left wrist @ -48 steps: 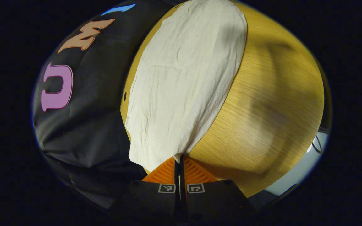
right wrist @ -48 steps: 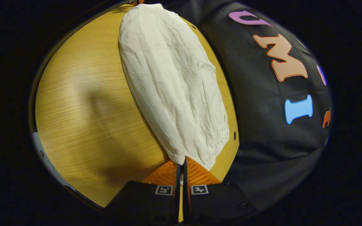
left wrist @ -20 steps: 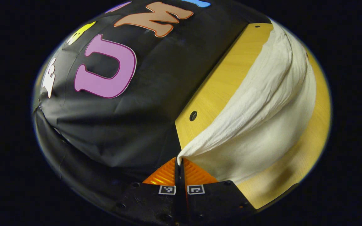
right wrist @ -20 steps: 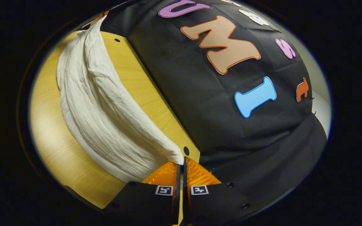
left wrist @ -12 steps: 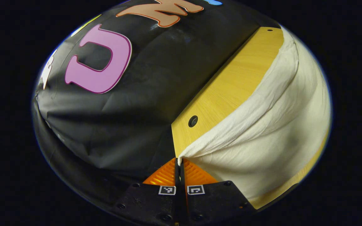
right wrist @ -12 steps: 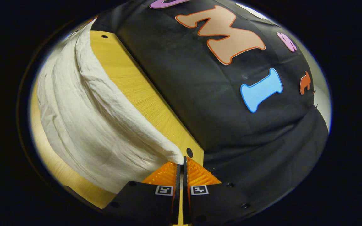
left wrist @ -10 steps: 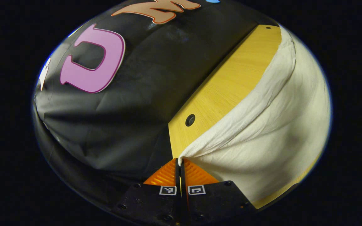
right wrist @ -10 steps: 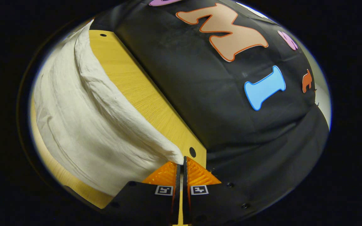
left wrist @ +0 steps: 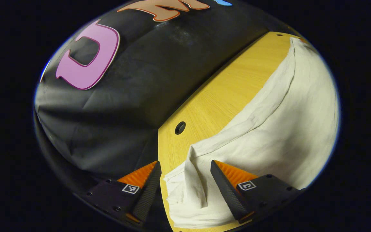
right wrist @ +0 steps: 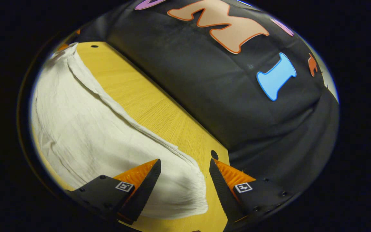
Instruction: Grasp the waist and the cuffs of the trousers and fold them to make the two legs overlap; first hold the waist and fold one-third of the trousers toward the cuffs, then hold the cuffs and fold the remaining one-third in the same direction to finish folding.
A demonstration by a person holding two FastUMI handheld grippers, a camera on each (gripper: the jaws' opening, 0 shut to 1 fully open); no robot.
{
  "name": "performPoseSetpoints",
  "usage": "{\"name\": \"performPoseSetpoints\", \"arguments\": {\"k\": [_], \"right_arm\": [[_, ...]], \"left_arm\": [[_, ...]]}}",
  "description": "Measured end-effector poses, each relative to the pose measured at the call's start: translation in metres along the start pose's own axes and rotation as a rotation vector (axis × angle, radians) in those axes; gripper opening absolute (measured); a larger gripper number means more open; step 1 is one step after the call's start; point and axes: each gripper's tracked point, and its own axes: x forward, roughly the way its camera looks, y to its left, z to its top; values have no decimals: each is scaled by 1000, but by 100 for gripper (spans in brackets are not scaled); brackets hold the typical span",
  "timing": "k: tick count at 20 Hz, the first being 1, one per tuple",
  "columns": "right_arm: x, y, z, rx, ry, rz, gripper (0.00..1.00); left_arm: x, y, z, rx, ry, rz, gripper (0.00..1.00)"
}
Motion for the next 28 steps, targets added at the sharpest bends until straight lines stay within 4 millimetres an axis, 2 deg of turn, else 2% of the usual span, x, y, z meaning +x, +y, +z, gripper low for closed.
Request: {"name": "performPoseSetpoints", "arguments": {"k": [3,5,8,9,10,11,12,13,14,17,19,22,25,26,27,28], "right_arm": [[-19,-13,-3,213,-14,-15,97],[-30,-22,-21,372,25,-33,98],[-32,-46,-55,537,80,-100,98],[-30,-47,-67,585,111,-107,100],[-26,-46,-79,632,140,-113,97],[-22,-46,-91,675,167,-120,100],[-16,-46,-104,723,196,-124,98],[-11,-43,-115,761,218,-127,100],[-8,-39,-126,801,242,-124,97],[1,-26,-152,917,327,-88,98],[6,-18,-155,1006,359,-69,99],[12,-8,-159,1106,408,-58,92],[19,-7,-161,1133,421,-80,97],[15,-4,-163,1125,440,-77,89],[15,-10,-166,1100,438,-91,93],[16,-7,-170,1089,460,-74,74]], "left_arm": [[-25,-6,15,-137,-50,-4,95],[-43,-17,23,-244,-79,-31,95],[-63,-19,33,-351,-94,-29,95],[-70,-22,34,-385,-100,-29,95],[-77,-24,33,-419,-104,-30,95],[-87,-24,33,-445,-107,-28,96],[-94,-22,35,-462,-111,-26,96],[-100,-20,36,-474,-115,-22,96],[-106,-21,33,-482,-116,-18,96],[-116,-20,32,-502,-110,-10,96],[-121,-17,29,-519,-103,-4,96],[-128,-18,20,-541,-90,3,96],[-130,-20,10,-545,-70,6,96],[-132,-20,9,-544,-68,8,96],[-132,-22,6,-542,-59,9,96],[-131,-23,3,-539,-50,9,96]]}}
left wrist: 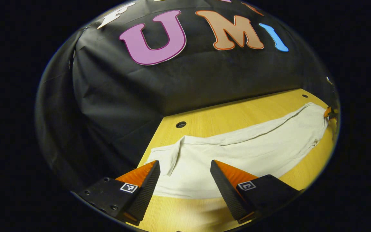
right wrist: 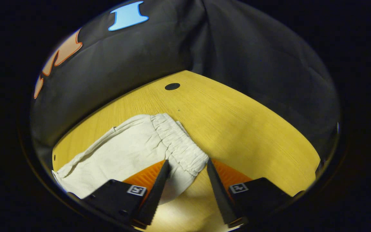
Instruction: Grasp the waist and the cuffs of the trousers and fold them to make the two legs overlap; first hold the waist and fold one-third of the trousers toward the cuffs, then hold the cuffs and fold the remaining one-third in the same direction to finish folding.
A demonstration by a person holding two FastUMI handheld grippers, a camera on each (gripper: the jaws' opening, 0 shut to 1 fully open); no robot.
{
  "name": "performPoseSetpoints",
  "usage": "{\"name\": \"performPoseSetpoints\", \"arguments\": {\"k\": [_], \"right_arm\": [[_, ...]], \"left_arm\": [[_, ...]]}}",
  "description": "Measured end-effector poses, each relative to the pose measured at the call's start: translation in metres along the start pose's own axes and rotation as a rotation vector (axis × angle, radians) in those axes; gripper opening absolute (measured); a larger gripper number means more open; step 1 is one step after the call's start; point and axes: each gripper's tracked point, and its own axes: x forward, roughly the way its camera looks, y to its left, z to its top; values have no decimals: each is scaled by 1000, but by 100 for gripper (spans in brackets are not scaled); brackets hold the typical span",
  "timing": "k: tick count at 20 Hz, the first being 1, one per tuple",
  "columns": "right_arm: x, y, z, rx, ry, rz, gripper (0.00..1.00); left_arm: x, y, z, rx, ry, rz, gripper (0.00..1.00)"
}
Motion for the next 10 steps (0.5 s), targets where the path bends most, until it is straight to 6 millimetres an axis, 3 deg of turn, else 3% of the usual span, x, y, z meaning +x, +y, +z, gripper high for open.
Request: {"name": "performPoseSetpoints", "arguments": {"k": [3,4,10], "right_arm": [[-2,7,5,-5,23,42,25],[-3,6,4,-18,25,45,18],[-30,16,29,-60,-58,60,18]], "left_arm": [[0,0,-6,-11,10,-7,96],[0,0,-7,-16,14,-8,96],[0,4,-10,-35,11,-7,97]]}}
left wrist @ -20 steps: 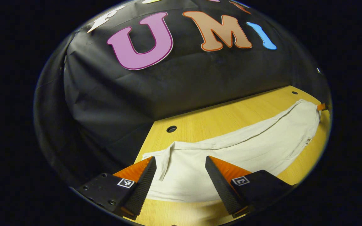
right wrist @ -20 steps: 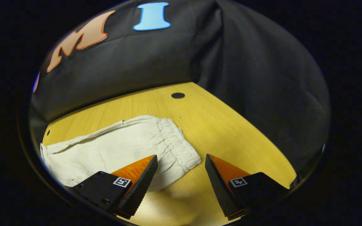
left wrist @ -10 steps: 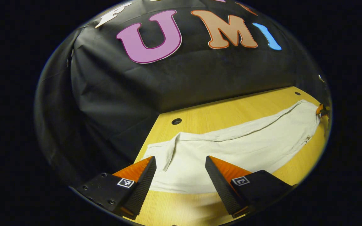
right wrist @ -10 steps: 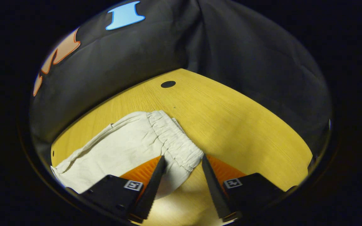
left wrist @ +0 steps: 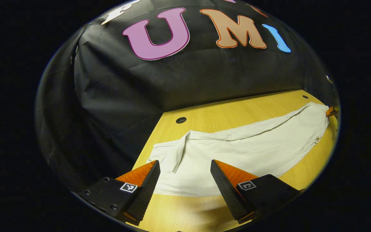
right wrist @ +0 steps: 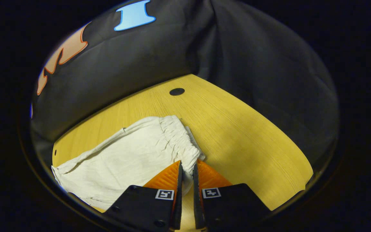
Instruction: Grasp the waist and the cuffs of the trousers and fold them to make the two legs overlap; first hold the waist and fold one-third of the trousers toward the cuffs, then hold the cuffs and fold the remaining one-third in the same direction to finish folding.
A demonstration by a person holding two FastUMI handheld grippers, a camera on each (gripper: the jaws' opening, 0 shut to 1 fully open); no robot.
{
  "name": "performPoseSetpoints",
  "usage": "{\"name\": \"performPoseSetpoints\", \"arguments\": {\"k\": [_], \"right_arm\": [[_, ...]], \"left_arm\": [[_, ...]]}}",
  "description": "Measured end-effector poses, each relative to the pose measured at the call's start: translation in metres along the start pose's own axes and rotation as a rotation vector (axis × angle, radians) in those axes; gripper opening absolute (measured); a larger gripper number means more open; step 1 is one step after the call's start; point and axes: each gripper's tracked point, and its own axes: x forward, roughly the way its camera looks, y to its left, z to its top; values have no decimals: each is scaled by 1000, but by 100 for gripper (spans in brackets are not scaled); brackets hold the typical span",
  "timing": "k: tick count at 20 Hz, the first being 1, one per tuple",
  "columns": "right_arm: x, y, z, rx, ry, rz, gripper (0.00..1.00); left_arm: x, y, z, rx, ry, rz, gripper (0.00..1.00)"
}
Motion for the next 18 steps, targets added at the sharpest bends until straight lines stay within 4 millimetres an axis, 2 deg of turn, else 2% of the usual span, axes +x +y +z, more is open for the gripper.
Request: {"name": "performPoseSetpoints", "arguments": {"k": [5,6,10,16,17,18], "right_arm": [[-67,19,44,-76,-132,120,18],[-67,17,47,-89,-153,147,18],[-92,16,60,-146,-204,252,17],[-108,22,76,-241,-258,375,18],[-111,21,78,-255,-264,397,17],[-113,20,79,-272,-266,417,17]], "left_arm": [[0,6,-3,-11,1,11,96],[1,7,-3,-21,-1,12,96],[1,12,-9,-49,4,20,97],[-5,28,-19,-85,11,44,96],[-6,32,-21,-91,12,50,92],[-7,35,-24,-97,14,54,96]]}}
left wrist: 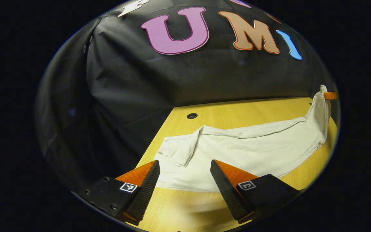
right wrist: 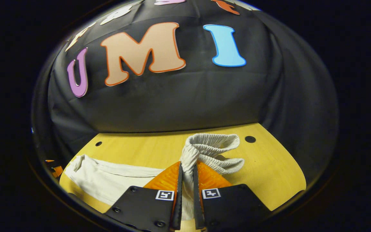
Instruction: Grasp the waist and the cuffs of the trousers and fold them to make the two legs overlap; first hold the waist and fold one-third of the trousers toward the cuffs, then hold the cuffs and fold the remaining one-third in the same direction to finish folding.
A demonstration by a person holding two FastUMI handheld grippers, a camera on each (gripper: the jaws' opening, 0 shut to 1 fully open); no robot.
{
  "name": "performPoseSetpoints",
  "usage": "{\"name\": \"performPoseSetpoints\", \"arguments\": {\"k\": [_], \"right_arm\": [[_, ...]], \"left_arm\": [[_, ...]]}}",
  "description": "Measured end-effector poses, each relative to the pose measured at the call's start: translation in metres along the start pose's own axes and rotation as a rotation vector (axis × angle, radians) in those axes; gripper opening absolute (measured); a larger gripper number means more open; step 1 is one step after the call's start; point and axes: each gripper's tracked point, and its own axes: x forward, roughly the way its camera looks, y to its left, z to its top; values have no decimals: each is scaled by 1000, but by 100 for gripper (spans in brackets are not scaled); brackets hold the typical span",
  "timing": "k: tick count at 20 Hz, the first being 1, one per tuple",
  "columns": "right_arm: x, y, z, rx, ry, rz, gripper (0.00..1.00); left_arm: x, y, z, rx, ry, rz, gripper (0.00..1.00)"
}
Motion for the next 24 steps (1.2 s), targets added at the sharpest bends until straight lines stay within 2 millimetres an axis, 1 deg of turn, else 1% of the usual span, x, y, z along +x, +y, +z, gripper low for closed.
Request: {"name": "performPoseSetpoints", "arguments": {"k": [3,7,10,11,12,13,14,15,17,18,19,20,21,22,23,24], "right_arm": [[-8,0,5,-39,-12,55,17],[-23,0,7,-111,-14,134,17],[-28,1,6,-179,7,188,17],[-27,2,2,-200,22,204,17],[-24,3,-1,-223,34,216,18],[-23,3,-4,-248,44,228,17],[-22,3,-7,-276,60,241,17],[-22,4,-11,-303,79,257,17],[-22,5,-17,-377,121,289,18],[-19,5,-18,-424,141,304,25],[-19,4,-17,-468,157,318,19],[-22,4,-16,-498,176,342,22],[-26,5,-13,-511,190,371,20],[-32,6,-11,-511,199,407,42],[-38,4,-2,-514,193,424,60],[-41,-1,6,-515,187,429,79]], "left_arm": [[-5,12,-5,-16,6,16,97],[-9,27,-13,-35,16,38,97],[-10,38,-18,-41,19,52,97],[-12,41,-20,-44,21,57,97],[-13,45,-22,-47,25,61,92],[-15,48,-24,-50,27,66,97],[-15,51,-26,-53,28,70,92],[-15,54,-28,-54,30,74,97],[-14,61,-33,-57,40,82,97],[-14,65,-36,-61,46,91,97],[-13,68,-37,-66,49,94,92],[-11,71,-39,-71,54,97,96],[-10,73,-41,-74,57,100,96],[-7,75,-42,-75,61,101,92],[-5,76,-44,-75,68,100,96],[-1,77,-46,-76,74,99,92]]}}
